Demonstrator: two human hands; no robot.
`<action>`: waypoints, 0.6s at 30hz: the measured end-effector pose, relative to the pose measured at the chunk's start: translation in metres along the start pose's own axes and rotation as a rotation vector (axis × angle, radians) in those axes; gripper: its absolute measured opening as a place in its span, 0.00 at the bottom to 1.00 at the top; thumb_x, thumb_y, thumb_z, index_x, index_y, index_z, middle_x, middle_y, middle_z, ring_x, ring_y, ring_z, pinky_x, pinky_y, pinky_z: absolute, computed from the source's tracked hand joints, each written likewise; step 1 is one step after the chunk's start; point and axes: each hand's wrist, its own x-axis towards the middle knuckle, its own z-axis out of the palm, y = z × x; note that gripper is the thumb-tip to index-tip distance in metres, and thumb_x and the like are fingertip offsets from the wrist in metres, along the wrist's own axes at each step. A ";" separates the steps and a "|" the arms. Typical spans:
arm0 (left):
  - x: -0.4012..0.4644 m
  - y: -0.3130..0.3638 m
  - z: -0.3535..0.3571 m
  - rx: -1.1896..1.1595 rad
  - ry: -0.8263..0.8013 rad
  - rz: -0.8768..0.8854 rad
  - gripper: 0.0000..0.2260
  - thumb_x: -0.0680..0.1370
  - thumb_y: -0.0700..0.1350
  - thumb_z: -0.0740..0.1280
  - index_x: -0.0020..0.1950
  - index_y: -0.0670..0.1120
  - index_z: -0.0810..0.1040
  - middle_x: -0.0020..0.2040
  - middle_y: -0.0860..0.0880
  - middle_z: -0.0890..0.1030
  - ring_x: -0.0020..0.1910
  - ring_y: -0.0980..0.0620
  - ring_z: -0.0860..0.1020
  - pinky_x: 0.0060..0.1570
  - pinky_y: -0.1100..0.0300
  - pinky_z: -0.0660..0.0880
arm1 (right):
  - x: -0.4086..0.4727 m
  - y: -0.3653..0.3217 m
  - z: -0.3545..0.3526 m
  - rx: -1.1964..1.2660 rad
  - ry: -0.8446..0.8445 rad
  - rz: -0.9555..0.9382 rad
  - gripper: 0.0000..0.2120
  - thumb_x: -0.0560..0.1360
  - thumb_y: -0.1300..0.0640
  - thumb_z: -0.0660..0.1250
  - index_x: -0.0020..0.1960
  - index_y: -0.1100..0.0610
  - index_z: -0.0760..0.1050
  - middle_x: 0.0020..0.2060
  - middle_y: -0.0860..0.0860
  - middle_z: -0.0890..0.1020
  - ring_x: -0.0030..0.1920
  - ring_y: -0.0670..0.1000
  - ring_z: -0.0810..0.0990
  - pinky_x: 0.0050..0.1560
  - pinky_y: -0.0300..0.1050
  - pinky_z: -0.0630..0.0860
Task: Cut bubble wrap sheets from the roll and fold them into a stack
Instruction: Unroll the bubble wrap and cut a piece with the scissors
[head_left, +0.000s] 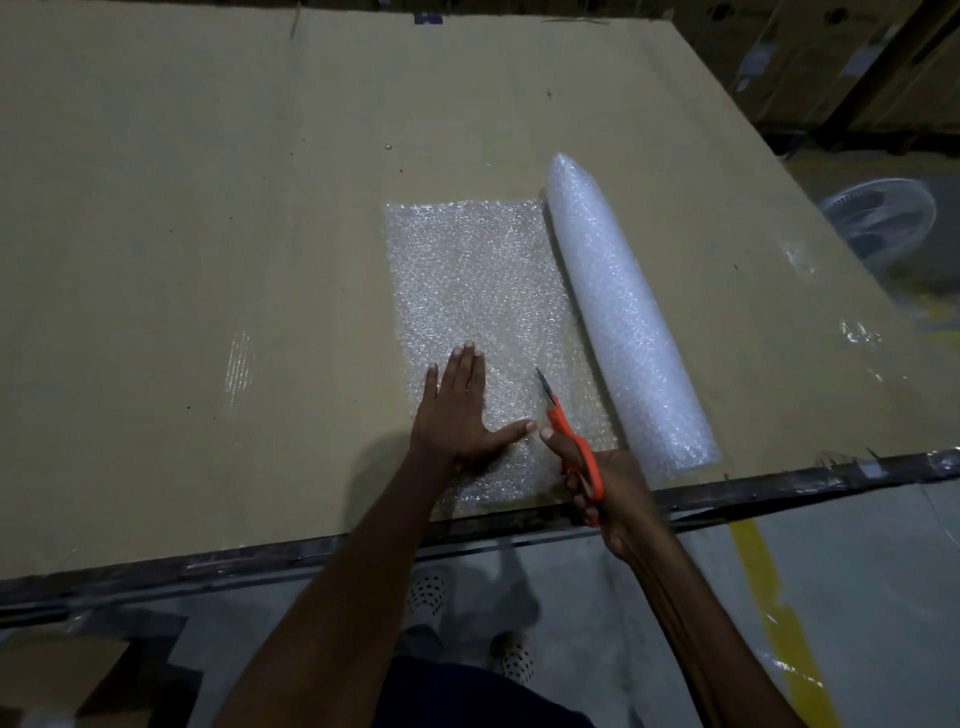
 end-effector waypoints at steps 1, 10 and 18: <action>0.000 0.000 0.000 -0.003 0.009 -0.001 0.54 0.71 0.79 0.50 0.82 0.41 0.44 0.82 0.44 0.42 0.81 0.49 0.40 0.78 0.44 0.38 | 0.000 -0.001 0.000 0.005 0.002 0.000 0.20 0.68 0.45 0.80 0.32 0.57 0.76 0.25 0.52 0.73 0.20 0.47 0.65 0.21 0.34 0.57; 0.024 -0.008 -0.024 -0.057 0.238 0.025 0.40 0.73 0.74 0.54 0.70 0.44 0.72 0.69 0.44 0.74 0.69 0.45 0.70 0.71 0.44 0.61 | 0.001 -0.004 -0.002 -0.010 0.007 0.027 0.20 0.68 0.44 0.79 0.37 0.59 0.77 0.25 0.52 0.72 0.22 0.48 0.65 0.21 0.36 0.57; 0.062 -0.031 -0.019 0.029 0.047 0.068 0.38 0.81 0.67 0.45 0.82 0.41 0.50 0.82 0.44 0.49 0.81 0.47 0.47 0.78 0.43 0.43 | 0.003 -0.003 0.000 0.002 0.015 0.033 0.20 0.67 0.45 0.81 0.35 0.60 0.77 0.24 0.54 0.72 0.21 0.48 0.65 0.21 0.36 0.58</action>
